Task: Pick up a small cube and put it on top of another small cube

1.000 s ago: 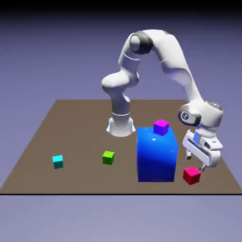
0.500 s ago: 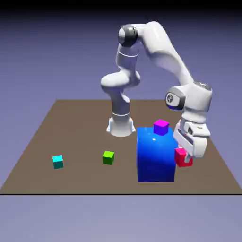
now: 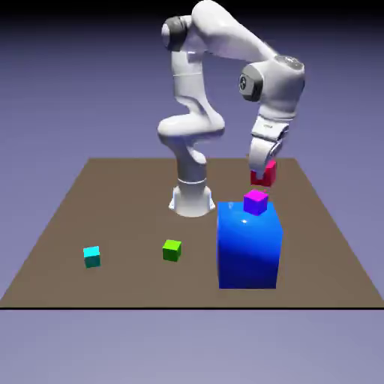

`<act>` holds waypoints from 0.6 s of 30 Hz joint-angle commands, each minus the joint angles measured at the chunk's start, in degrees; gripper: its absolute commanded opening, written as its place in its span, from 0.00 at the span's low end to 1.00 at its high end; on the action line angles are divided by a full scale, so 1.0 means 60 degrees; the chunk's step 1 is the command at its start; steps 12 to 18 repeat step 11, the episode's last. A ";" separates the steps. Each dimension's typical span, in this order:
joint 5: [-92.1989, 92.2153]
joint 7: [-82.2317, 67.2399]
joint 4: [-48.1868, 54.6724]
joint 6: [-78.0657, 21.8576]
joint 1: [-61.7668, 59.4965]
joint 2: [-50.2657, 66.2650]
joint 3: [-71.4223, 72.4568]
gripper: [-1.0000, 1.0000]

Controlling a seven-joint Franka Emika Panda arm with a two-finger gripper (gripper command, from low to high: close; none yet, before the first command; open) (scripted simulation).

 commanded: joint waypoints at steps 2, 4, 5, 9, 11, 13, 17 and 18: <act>0.0000 0.0219 -0.0341 0.0084 0.0137 0.0034 0.0310 0.00; -0.0024 0.0242 -0.0661 0.0498 0.0127 0.0130 0.0306 0.00; -0.0048 0.0265 -0.0980 0.0913 0.0116 0.0226 0.0301 0.00; -0.0104 0.0316 -0.1711 0.1861 0.0093 0.0446 0.0291 1.00; -0.0080 0.0294 -0.1391 0.1447 0.0103 0.0350 0.0296 1.00; -0.0080 0.0294 -0.1391 0.1447 0.0103 0.0350 0.0296 1.00; -0.0080 0.0294 -0.1391 0.1447 0.0103 0.0350 0.0296 1.00; -0.0080 0.0294 -0.1391 0.1447 0.0103 0.0350 0.0296 1.00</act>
